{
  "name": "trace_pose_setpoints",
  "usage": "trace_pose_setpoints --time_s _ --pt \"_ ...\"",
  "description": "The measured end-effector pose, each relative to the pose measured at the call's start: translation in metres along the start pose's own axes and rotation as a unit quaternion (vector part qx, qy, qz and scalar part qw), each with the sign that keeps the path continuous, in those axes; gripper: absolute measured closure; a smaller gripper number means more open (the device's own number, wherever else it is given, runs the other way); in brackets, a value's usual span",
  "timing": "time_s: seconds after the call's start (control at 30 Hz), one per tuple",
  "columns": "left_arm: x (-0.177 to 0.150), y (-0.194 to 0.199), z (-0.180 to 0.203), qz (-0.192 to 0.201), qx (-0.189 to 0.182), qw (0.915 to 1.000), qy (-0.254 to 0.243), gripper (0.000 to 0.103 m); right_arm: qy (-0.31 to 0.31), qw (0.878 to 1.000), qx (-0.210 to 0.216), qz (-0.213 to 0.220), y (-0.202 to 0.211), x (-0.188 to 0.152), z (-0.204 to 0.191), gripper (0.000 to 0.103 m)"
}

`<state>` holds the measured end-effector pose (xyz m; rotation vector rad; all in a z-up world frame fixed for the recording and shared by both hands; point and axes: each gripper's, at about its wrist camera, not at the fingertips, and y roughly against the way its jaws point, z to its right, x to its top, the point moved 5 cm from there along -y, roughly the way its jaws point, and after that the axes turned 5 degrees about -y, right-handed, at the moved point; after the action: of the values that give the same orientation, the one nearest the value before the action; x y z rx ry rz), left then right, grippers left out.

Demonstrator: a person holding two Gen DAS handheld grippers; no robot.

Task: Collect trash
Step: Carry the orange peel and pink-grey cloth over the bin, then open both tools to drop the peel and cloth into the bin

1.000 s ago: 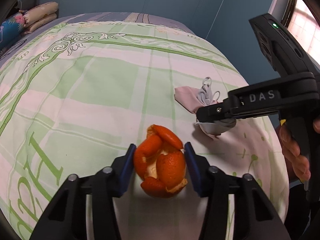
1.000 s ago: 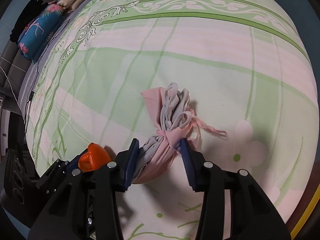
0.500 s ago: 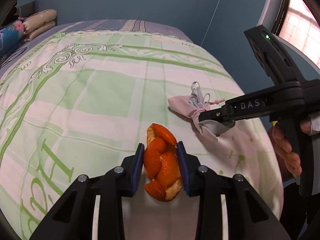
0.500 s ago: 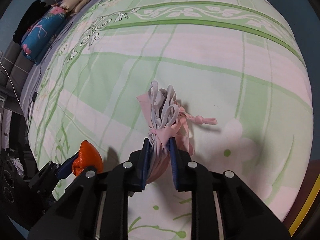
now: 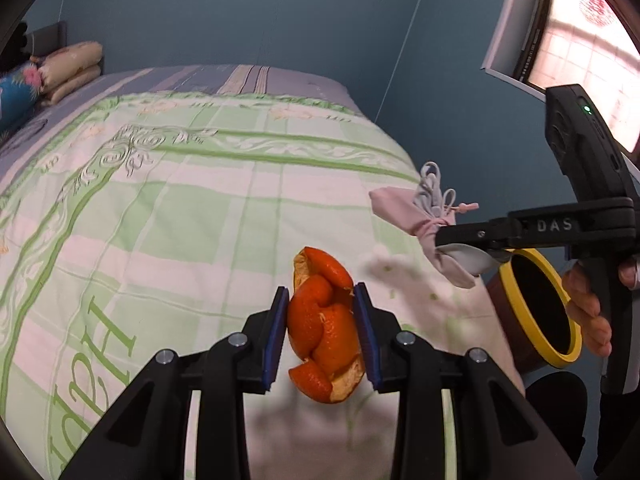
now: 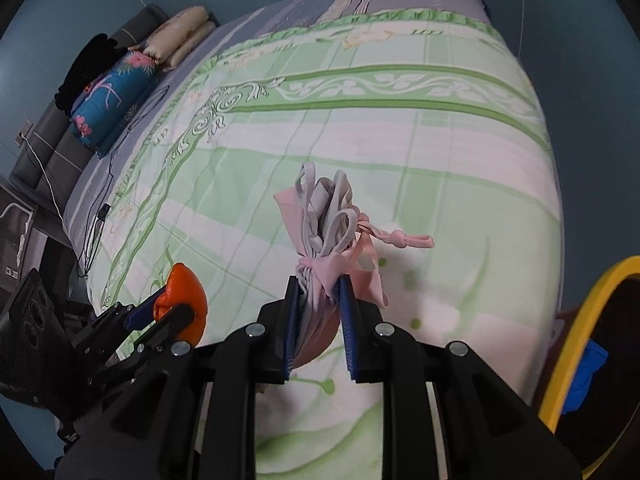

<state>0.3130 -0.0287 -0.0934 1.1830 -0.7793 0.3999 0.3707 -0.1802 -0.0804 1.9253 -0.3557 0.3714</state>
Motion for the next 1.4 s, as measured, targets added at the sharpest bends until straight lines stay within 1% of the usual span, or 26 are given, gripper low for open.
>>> trace_pose_setpoints --time_s 0.13,0.4,0.53,0.7,0.87,1.07,1.2,1.27,1.4 --pt "0.009 0.014 0.028 0.010 -0.008 0.9998 -0.015 0.072 -0.011 1.000 0.005 0.029 0.035 -0.007 0.021 0.085" --pt "0.029 0.032 0.105 0.032 -0.038 0.9958 -0.078 0.072 -0.049 0.995 0.006 0.084 0.100 -0.020 0.082 0.085" --pt "0.036 0.030 0.141 0.035 -0.050 0.9921 -0.109 0.072 -0.070 0.992 -0.004 0.102 0.124 -0.029 0.116 0.085" --pt "0.042 0.016 0.189 0.028 -0.069 0.9867 -0.144 0.072 -0.095 0.988 -0.022 0.120 0.150 -0.044 0.159 0.085" --pt "0.045 -0.001 0.235 0.024 -0.091 0.9797 -0.177 0.072 -0.123 0.982 -0.039 0.138 0.167 -0.057 0.198 0.085" --pt "0.046 -0.020 0.279 0.018 -0.114 0.9717 -0.206 0.072 -0.156 0.974 -0.067 0.149 0.177 -0.070 0.247 0.084" --pt "0.046 -0.036 0.301 0.014 -0.126 0.9668 -0.222 0.072 -0.170 0.971 -0.076 0.153 0.181 -0.078 0.271 0.084" --pt "0.046 -0.042 0.309 0.012 -0.131 0.9647 -0.228 0.072 -0.171 0.969 -0.087 0.158 0.184 -0.081 0.279 0.084" --pt "0.042 -0.055 0.324 0.003 -0.142 0.9617 -0.234 0.072 -0.179 0.967 -0.087 0.158 0.184 -0.087 0.293 0.084"
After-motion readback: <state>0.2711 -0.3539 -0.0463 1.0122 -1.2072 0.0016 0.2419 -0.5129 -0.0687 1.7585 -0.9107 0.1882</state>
